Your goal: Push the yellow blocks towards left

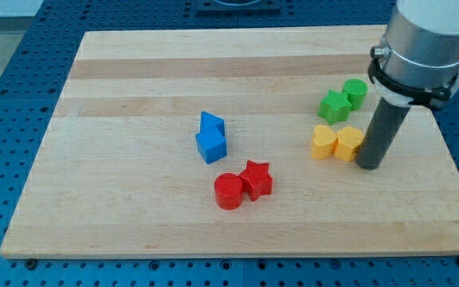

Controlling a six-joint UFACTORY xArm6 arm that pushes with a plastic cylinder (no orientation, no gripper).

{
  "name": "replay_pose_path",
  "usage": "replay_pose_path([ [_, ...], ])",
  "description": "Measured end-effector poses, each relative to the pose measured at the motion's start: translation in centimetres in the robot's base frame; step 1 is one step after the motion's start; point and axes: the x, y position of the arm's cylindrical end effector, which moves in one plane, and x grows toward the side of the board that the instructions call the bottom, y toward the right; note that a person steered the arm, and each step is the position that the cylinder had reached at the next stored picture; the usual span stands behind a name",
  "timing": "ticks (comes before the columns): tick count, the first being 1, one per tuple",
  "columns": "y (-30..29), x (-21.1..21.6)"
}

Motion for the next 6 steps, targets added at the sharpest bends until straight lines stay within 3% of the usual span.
replay_pose_path([
  [2, 1.4, -2.4],
  [6, -5.4, -1.2],
])
